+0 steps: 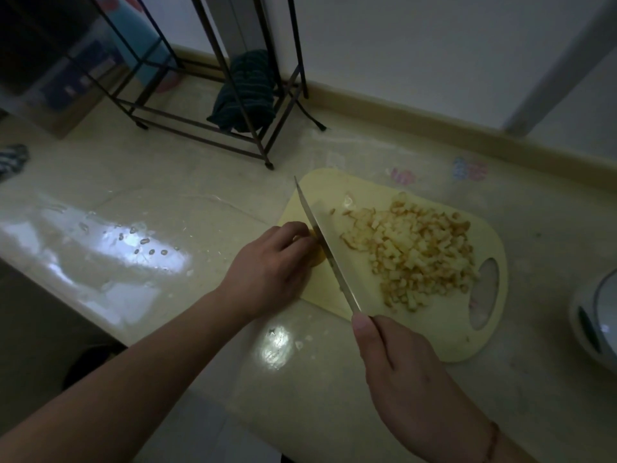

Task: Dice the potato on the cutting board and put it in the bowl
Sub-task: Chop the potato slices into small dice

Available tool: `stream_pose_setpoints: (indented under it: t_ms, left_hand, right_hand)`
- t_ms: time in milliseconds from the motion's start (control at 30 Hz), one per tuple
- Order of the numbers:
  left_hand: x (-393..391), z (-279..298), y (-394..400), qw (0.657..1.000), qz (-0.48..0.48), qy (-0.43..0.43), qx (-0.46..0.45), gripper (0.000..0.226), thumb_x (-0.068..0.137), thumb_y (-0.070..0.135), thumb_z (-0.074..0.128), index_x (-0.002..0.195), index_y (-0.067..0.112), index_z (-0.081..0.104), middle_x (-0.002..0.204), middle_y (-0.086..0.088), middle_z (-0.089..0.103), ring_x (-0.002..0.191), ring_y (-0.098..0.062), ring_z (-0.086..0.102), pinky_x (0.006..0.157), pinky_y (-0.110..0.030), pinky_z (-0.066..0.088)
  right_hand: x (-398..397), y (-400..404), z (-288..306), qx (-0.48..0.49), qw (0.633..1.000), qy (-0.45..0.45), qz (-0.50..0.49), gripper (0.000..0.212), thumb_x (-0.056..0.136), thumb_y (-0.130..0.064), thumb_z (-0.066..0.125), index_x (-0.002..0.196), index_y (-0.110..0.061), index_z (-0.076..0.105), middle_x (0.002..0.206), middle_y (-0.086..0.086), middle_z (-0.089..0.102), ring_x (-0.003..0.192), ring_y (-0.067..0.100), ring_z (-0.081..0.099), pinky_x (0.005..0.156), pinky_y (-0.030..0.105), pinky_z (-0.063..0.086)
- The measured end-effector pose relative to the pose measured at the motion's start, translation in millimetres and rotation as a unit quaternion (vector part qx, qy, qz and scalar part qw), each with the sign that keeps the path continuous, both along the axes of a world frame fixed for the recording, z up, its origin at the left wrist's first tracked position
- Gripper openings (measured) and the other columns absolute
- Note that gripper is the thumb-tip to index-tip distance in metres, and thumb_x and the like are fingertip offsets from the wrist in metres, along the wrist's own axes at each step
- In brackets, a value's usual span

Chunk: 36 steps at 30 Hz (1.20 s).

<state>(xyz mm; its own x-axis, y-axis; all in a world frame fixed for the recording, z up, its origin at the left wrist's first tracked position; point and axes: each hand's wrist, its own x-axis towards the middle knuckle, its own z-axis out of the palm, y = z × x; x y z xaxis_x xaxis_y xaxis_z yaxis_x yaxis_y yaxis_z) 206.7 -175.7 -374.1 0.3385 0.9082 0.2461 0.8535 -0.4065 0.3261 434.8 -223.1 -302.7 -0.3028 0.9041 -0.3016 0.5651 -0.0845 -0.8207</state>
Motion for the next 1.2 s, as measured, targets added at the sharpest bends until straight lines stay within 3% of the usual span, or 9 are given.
stream_pose_setpoints:
  t_ms: [300,467,633,733,933,1067,1200]
  left_hand:
    - [-1,-1,1,1.000,-0.007,-0.002,0.005,0.026,0.099,0.018,0.060,0.119,0.004,0.068,0.125,-0.014,0.064,0.100,-0.034,0.065,0.078,-0.043,0.055]
    - [-3,-1,2,1.000,-0.009,-0.007,0.005,0.025,0.098,0.017,0.061,0.119,0.005,0.069,0.127,-0.012,0.064,0.099,-0.034,0.065,0.077,-0.042,0.055]
    - [-2,-1,1,1.000,-0.005,-0.006,0.009,0.025,0.099,0.018,0.059,0.119,0.006,0.069,0.126,-0.011,0.064,0.099,-0.033,0.065,0.075,-0.042,0.055]
    - [-3,-2,1,1.000,0.000,-0.008,0.012,0.023,0.098,0.016,0.062,0.117,0.005,0.069,0.123,-0.012,0.064,0.097,-0.032,0.065,0.073,-0.043,0.055]
    - [0,-3,-3,0.999,0.025,-0.028,0.016,0.022,0.097,0.018,0.062,0.112,0.004,0.070,0.114,-0.015,0.062,0.086,-0.029,0.064,0.065,-0.038,0.054]
    - [-4,-2,-4,0.999,0.021,-0.040,0.020,0.022,0.097,0.016,0.059,0.109,0.000,0.069,0.111,-0.016,0.062,0.086,-0.030,0.064,0.064,-0.039,0.054]
    - [-4,0,-3,0.999,0.024,-0.041,0.020,0.025,0.098,0.018,0.055,0.108,0.000,0.069,0.109,-0.015,0.063,0.086,-0.029,0.064,0.065,-0.036,0.054]
  right_hand:
    - [-3,-9,-2,0.000,0.999,-0.034,0.011,0.055,0.074,-0.070,0.010,0.073,-0.029,0.047,0.074,-0.004,0.060,0.083,0.010,0.057,0.072,0.024,0.035]
    - [-7,-1,-2,-0.009,0.999,-0.030,0.018,0.060,0.077,-0.069,0.013,0.070,-0.024,0.051,0.066,-0.005,0.058,0.071,0.006,0.056,0.064,0.022,0.032]
    - [-23,19,-18,-0.002,0.999,-0.033,0.029,0.047,0.096,-0.050,0.027,0.062,-0.022,0.042,0.057,-0.006,0.047,0.055,0.005,0.046,0.054,0.019,0.031]
    - [-23,19,-21,-0.001,1.000,-0.023,0.018,0.049,0.090,-0.057,0.022,0.063,-0.022,0.043,0.056,-0.006,0.047,0.056,0.003,0.048,0.053,0.015,0.034]
    - [-2,-3,-17,-0.031,0.999,-0.008,-0.006,0.053,0.081,-0.063,0.023,0.066,-0.020,0.050,0.056,-0.004,0.053,0.063,0.006,0.054,0.062,0.026,0.037]
    - [-4,3,-8,-0.054,0.998,0.011,-0.020,0.054,0.080,-0.066,0.024,0.063,-0.019,0.047,0.052,-0.004,0.050,0.054,0.007,0.048,0.065,0.036,0.042]
    - [-7,4,3,-0.064,0.997,0.019,-0.029,0.058,0.077,-0.068,0.023,0.064,-0.017,0.048,0.053,-0.002,0.052,0.054,0.007,0.049,0.065,0.037,0.044]
